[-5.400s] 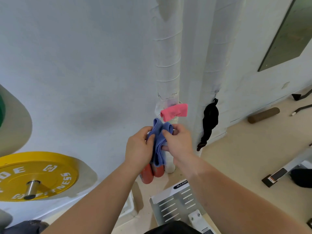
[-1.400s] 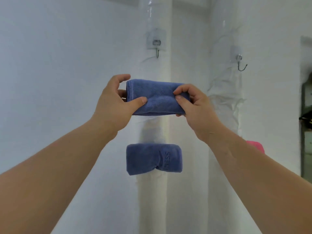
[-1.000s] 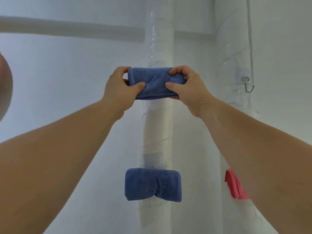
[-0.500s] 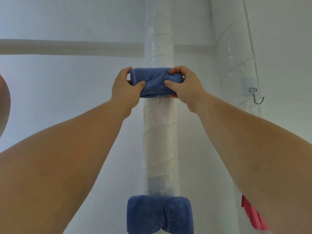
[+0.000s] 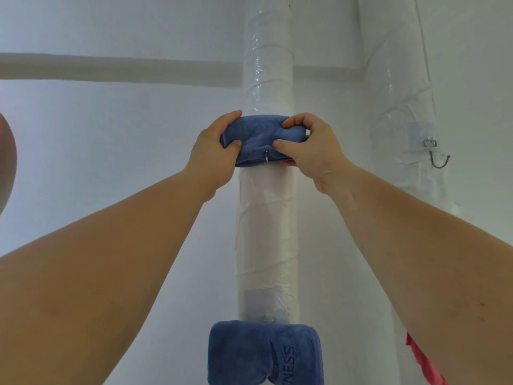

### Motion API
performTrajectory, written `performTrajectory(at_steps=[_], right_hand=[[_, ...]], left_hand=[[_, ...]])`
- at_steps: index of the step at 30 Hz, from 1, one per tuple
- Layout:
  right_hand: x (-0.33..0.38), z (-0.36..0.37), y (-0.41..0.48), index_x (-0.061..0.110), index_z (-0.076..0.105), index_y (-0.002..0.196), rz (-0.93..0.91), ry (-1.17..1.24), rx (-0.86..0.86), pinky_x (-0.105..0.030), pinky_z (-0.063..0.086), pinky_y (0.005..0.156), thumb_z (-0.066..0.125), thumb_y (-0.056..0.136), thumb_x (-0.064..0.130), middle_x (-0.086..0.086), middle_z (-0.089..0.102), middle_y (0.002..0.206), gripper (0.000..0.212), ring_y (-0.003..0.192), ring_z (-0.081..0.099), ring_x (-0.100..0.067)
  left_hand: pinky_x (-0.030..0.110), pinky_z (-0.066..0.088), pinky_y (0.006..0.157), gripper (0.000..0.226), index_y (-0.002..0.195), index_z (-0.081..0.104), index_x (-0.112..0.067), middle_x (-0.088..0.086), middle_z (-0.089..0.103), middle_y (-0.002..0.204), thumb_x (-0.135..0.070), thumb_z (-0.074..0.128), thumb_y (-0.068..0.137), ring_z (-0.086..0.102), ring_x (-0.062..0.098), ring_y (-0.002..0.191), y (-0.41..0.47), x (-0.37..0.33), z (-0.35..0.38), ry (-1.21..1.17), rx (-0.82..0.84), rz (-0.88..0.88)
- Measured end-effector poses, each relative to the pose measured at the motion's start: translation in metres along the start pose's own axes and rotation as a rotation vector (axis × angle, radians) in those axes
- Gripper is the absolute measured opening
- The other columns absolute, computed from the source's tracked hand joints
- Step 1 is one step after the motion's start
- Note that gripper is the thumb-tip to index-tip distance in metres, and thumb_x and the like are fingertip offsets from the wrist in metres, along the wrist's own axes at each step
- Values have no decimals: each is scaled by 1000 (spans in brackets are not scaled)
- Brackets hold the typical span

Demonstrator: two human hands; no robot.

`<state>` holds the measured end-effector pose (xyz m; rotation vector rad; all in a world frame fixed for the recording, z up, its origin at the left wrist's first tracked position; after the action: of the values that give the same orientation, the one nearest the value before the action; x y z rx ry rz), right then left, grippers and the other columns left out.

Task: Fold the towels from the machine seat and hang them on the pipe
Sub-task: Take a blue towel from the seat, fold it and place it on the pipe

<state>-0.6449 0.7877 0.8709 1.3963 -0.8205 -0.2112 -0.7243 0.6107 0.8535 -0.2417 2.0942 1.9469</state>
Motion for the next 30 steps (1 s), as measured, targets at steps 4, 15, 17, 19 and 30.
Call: performTrajectory(at_steps=[4,15,17,19,30], right_hand=[[2,1,-3,32,59,95,-20,-88,12,-48,64,73,76,79,16,0,65,105,28,96,70,-29],[6,-14,-6,16,64,105,186,31,23,-26,58,56,77,83,11,-8,65,108,26,88,69,-23],[-1,-10,-11,15,63,110,191,41,3,-27,59,56,77,84,12,-7,63,111,30,88,68,-22],[-3,-8,-13,17,60,109,139,-16,-9,-30,61,57,75,85,12,-1,61,108,29,88,67,-21],[-1,-2,-18,20,60,108,17,-181,2,-50,63,71,76,82,16,3,62,103,31,94,68,-28]], left_hand=[[24,52,94,46,138,55,-33,-15,59,123,-28,67,94,58,7,115,3,-2,6,-79,-5,-84],[28,60,85,51,123,60,-28,-9,64,114,-12,82,79,64,9,103,7,-10,15,-83,-14,-74],[26,60,76,47,118,60,-28,-8,66,109,-11,81,79,66,10,98,5,-7,15,-87,-2,-85],[21,56,67,43,115,60,-28,-8,67,106,-13,81,80,66,9,93,2,-3,15,-77,-13,-87],[21,55,71,41,112,57,-27,-10,66,104,-21,82,80,65,8,92,-8,10,14,-114,-41,-63]])
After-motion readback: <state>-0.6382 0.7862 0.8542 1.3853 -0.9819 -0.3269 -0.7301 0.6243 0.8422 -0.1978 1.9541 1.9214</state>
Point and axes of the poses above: each hand's wrist, its own y-axis towards the middle knuckle, its own z-axis out of the palm, x = y × z, the point moved 3 cm from there along y, towards the middle knuckle
